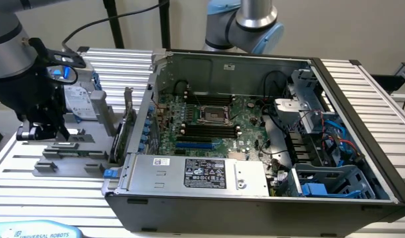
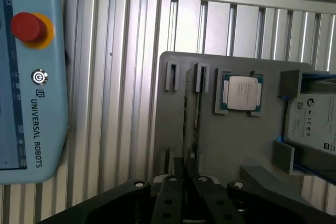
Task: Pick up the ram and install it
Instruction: 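Pick up the ram and move it above insertion slot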
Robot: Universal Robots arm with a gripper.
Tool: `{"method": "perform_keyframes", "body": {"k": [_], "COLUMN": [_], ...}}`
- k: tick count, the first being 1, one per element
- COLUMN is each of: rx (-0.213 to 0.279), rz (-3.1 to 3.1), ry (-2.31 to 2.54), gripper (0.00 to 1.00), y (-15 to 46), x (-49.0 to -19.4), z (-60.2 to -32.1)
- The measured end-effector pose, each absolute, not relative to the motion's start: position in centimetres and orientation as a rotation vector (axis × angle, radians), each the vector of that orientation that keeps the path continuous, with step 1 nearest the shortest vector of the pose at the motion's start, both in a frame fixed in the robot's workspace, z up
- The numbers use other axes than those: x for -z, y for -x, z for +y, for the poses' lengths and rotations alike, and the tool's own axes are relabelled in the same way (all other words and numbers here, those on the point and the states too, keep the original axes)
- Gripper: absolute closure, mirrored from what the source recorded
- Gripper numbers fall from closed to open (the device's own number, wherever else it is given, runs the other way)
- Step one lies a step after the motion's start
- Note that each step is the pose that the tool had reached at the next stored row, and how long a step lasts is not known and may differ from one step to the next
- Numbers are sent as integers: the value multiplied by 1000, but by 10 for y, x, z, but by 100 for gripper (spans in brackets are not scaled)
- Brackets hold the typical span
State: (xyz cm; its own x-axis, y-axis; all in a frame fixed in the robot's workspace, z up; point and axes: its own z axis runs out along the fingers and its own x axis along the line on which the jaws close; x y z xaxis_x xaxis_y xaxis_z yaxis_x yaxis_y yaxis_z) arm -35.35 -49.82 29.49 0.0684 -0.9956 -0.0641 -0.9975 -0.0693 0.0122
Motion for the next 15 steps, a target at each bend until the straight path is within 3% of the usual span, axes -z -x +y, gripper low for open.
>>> {"method": "perform_keyframes", "body": {"k": [15], "rx": [-123], "rz": [2066], "ry": [2285], "gripper": [86], "y": [320], "x": [-342], "z": [-498]}}
